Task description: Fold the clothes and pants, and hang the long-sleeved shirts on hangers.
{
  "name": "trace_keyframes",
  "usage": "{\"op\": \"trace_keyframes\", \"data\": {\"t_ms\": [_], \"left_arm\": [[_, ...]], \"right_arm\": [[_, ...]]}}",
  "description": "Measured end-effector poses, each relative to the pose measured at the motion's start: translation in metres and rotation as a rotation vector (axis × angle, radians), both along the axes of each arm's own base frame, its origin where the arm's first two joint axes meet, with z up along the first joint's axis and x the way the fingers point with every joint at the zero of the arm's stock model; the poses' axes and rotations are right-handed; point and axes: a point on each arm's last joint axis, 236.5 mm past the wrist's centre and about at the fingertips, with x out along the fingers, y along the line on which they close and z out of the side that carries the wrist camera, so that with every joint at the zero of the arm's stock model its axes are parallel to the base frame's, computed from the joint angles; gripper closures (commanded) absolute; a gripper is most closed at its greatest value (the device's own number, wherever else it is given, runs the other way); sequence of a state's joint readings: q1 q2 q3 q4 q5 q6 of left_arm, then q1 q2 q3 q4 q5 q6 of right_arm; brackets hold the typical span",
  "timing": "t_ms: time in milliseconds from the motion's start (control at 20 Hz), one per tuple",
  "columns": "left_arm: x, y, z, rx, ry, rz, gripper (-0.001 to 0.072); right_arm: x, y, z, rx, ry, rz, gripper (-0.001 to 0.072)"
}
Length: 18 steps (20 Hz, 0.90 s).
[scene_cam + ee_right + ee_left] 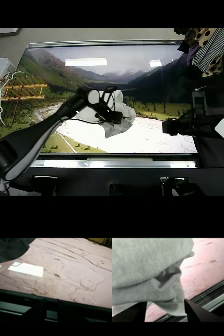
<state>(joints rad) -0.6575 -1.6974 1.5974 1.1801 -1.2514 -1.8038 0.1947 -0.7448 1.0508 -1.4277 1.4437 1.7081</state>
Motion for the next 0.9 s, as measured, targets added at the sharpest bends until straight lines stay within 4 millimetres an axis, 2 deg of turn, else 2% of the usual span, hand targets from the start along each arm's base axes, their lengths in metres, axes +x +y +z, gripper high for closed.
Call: {"op": "trace_keyframes", "data": {"t_ms": [50, 150, 250, 350, 400, 450, 500, 600, 700, 900], "left_arm": [[0.011, 0.017, 0.013, 0.008, -0.036, 0.011, 0.0172], [0.031, 0.055, 0.041, 0.022, -0.096, 0.051, 0.0173], [0.051, 0.102, 0.066, 0.034, -0.152, 0.121, 0.0172], [0.062, 0.149, 0.086, 0.043, -0.191, 0.200, 0.0172], [0.064, 0.173, 0.093, 0.050, -0.203, 0.241, 0.0173], [0.065, 0.195, 0.097, 0.057, -0.212, 0.281, 0.0172], [0.064, 0.215, 0.099, 0.062, -0.215, 0.315, 0.0173], [0.059, 0.242, 0.097, 0.054, -0.200, 0.369, 0.0174], [0.054, 0.260, 0.092, 0.045, -0.179, 0.410, 0.0175], [0.049, 0.277, 0.084, 0.040, -0.151, 0.450, 0.0175]], "right_arm": [[0.004, 0.011, 0.004, 0.059, -0.003, -0.026, 0.0452], [0.019, 0.033, 0.016, 0.182, 0.004, -0.063, 0.0358], [0.046, 0.042, 0.036, 0.298, 0.008, -0.105, 0.0356], [0.079, 0.027, 0.049, 0.387, 0.001, -0.147, 0.0344], [0.093, 0.012, 0.047, 0.418, 0.014, -0.168, 0.0261], [0.101, -0.002, 0.037, 0.442, 0.043, -0.184, 0.0188], [0.106, -0.012, 0.024, 0.460, 0.075, -0.192, 0.0182], [0.111, -0.018, -0.013, 0.501, 0.151, -0.186, 0.0182], [0.116, -0.013, -0.054, 0.525, 0.208, -0.181, 0.0182], [0.126, 0.022, -0.128, 0.538, 0.308, -0.138, 0.0182]]}}
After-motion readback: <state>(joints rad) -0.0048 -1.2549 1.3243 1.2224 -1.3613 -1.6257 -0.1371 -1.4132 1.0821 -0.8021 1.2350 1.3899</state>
